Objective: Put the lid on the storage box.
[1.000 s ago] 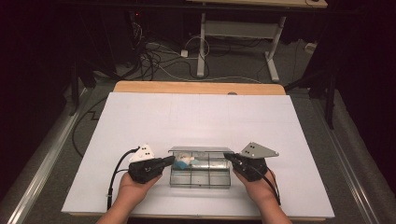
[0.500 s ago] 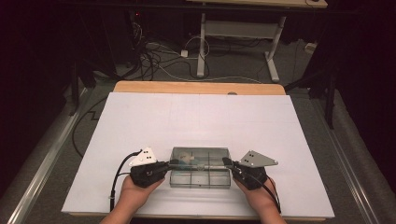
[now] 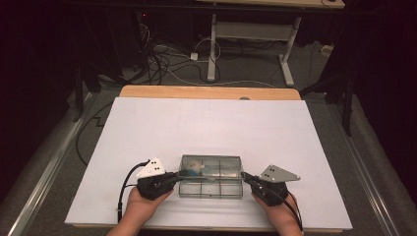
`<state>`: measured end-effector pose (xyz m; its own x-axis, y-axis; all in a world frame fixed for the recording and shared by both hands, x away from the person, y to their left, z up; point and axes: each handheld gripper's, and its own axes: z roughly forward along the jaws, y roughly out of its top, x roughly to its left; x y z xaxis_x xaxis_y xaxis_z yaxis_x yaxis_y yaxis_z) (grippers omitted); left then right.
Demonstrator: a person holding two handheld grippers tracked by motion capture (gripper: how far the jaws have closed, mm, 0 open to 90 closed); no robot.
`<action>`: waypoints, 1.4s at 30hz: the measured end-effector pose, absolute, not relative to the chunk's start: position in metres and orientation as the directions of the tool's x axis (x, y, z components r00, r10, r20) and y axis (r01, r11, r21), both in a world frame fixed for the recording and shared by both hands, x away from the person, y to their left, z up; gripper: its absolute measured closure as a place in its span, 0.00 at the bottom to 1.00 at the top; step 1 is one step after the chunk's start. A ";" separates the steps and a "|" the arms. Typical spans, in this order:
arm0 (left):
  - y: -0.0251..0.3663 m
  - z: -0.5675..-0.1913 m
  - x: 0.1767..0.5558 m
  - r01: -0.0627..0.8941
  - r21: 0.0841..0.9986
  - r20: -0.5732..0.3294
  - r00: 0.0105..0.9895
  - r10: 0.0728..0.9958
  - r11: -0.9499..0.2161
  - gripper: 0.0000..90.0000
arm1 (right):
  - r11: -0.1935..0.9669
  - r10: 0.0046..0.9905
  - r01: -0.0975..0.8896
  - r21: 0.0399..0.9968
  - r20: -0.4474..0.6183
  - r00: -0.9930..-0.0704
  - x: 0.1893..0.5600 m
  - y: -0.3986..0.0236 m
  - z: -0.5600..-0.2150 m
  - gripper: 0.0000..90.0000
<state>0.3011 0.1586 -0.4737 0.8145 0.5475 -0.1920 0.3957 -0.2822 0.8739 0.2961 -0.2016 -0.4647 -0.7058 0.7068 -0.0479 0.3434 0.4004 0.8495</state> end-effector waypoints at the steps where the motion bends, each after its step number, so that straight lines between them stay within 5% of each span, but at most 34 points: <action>1: 0.159 -0.474 0.301 0.397 0.873 -0.194 0.814 0.547 -0.282 0.98 | 0.399 0.716 0.352 0.847 -0.048 -0.697 0.296 -0.205 -0.466 1.00; 10: 0.162 -0.475 0.296 0.399 0.873 -0.196 0.814 0.547 -0.282 0.98 | 0.402 0.765 0.441 0.803 -0.029 -0.644 0.299 -0.233 -0.479 0.94; 24: 0.165 -0.480 0.283 0.403 0.866 -0.199 0.820 0.537 -0.294 0.98 | 0.413 0.788 0.495 0.765 -0.026 -0.616 0.295 -0.239 -0.481 0.00; 42: 0.173 -0.484 0.272 0.406 0.867 -0.200 0.813 0.547 -0.287 0.98 | 0.405 0.789 0.496 0.768 -0.020 -0.614 0.294 -0.240 -0.482 0.00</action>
<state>0.2724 0.1726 -0.4843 0.8131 0.5469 -0.1995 0.4061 -0.2873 0.8675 0.2938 -0.2397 -0.4817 -0.6143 0.7888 -0.0198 0.4959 0.4054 0.7679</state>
